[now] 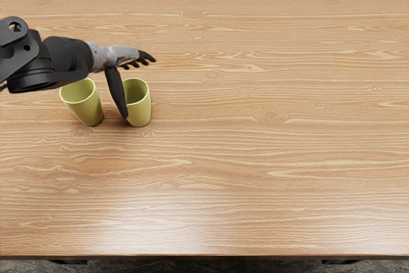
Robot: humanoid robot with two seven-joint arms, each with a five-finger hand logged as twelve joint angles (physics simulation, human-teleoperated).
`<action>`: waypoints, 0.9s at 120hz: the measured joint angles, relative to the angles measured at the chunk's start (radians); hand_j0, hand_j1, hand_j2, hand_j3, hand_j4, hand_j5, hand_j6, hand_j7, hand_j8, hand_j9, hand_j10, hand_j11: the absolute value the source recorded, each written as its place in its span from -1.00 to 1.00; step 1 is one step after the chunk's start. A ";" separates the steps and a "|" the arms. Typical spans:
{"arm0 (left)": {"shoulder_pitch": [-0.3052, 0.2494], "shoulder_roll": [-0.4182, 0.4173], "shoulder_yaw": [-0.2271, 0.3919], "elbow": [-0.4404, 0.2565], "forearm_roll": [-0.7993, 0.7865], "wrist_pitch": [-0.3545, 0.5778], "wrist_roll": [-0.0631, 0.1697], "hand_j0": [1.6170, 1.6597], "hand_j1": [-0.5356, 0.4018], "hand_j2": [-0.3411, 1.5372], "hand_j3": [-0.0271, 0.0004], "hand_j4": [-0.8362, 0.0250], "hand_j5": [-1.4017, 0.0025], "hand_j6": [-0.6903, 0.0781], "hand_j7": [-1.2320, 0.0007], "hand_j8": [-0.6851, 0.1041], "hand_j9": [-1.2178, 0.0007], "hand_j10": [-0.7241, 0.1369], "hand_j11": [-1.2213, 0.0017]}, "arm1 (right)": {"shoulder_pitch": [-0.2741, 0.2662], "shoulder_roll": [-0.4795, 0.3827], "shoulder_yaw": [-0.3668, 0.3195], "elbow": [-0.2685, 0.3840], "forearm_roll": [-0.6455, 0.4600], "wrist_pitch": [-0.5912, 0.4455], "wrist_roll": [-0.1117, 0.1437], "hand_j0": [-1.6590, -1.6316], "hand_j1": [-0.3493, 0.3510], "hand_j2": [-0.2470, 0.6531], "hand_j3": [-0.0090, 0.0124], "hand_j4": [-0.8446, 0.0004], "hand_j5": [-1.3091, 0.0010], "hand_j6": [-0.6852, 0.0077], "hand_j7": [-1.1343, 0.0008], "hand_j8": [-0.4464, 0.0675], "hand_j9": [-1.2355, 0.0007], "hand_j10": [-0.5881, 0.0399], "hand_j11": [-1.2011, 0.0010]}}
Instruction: Pick up cup and place in cup with left hand
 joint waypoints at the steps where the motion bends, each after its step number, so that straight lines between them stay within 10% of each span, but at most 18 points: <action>1: 0.000 -0.002 0.001 0.000 0.000 0.001 0.000 0.92 0.66 -0.62 0.97 0.73 0.83 0.55 0.81 0.50 0.81 0.47 0.81 | 0.000 0.000 0.000 0.000 0.000 0.000 0.000 -0.93 -1.00 -0.45 -0.16 1.00 1.00 0.98 1.00 0.74 1.00 0.87 1.00; 108: 0.029 -0.071 0.065 0.071 0.067 0.131 0.000 0.93 0.48 -0.59 0.97 0.59 0.72 0.40 0.68 0.35 0.67 0.33 0.67 | 0.006 0.000 0.000 0.000 0.001 0.000 0.000 -0.93 -1.00 -0.45 -0.16 1.00 1.00 0.98 1.00 0.74 1.00 0.87 1.00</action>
